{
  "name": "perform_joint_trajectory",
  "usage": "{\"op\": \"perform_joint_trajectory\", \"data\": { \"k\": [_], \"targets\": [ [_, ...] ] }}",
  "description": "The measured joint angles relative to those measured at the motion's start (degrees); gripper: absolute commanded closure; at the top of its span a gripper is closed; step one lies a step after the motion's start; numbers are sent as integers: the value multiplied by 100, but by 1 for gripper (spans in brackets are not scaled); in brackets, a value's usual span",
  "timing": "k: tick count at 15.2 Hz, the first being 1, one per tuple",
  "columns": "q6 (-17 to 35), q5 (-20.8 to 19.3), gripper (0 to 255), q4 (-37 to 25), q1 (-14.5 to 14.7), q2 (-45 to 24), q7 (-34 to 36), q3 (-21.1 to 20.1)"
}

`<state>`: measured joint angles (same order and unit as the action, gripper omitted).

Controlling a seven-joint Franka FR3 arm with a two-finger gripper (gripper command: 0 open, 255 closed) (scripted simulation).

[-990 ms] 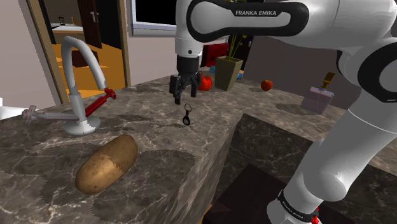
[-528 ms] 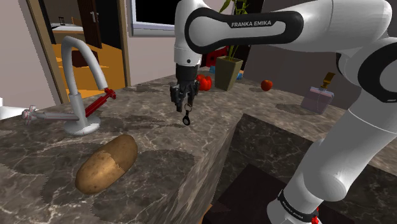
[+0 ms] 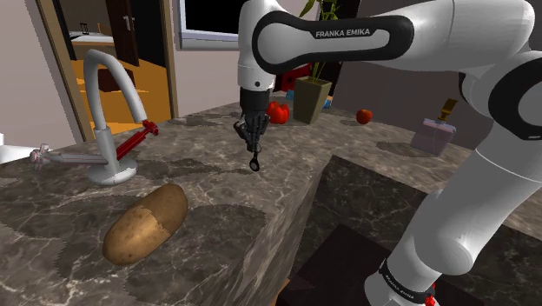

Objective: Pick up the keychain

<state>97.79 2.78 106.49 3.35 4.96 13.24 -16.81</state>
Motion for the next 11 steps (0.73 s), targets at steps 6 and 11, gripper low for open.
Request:
{"op": "perform_joint_trajectory", "data": {
  "k": [6,11],
  "targets": [
    [-298,-5,255,-308,-5,-10,4,6],
    [-701,-24,255,-775,0,-74,40,-3]
  ]
}}
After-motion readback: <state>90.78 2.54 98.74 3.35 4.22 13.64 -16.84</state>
